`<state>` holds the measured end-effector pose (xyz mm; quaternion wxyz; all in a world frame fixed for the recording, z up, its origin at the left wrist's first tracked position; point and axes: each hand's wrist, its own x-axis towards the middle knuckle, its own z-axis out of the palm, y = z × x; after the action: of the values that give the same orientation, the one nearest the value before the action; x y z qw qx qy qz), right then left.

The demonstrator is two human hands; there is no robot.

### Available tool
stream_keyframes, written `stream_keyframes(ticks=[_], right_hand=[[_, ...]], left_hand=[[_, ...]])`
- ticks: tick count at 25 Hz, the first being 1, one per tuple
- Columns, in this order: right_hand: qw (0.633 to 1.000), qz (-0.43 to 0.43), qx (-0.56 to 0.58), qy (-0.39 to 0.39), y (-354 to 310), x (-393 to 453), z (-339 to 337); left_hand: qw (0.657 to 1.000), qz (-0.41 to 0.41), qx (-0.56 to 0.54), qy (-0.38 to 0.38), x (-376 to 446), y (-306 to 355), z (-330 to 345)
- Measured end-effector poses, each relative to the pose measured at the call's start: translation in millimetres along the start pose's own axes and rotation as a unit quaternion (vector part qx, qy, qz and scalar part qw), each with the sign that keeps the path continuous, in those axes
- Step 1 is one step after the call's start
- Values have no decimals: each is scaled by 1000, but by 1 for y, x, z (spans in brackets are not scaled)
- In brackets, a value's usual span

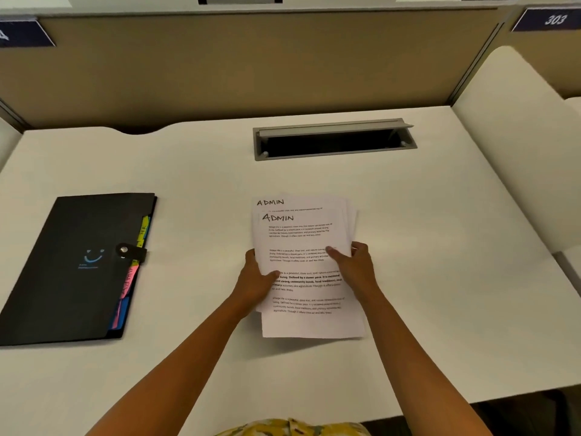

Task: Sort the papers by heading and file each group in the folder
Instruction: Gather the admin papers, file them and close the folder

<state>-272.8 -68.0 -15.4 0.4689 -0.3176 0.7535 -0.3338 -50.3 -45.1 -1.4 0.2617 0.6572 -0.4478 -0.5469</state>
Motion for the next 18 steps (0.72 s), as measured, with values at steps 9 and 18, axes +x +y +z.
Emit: stream_keyframes(ticks=[9, 18], right_hand=[[988, -112, -56, -94, 5, 5, -29], [966, -107, 103, -212, -35, -8, -43]], left_hand=[[989, 23, 125, 80, 11, -6, 3], [958, 28, -286, 19, 1, 56, -24]])
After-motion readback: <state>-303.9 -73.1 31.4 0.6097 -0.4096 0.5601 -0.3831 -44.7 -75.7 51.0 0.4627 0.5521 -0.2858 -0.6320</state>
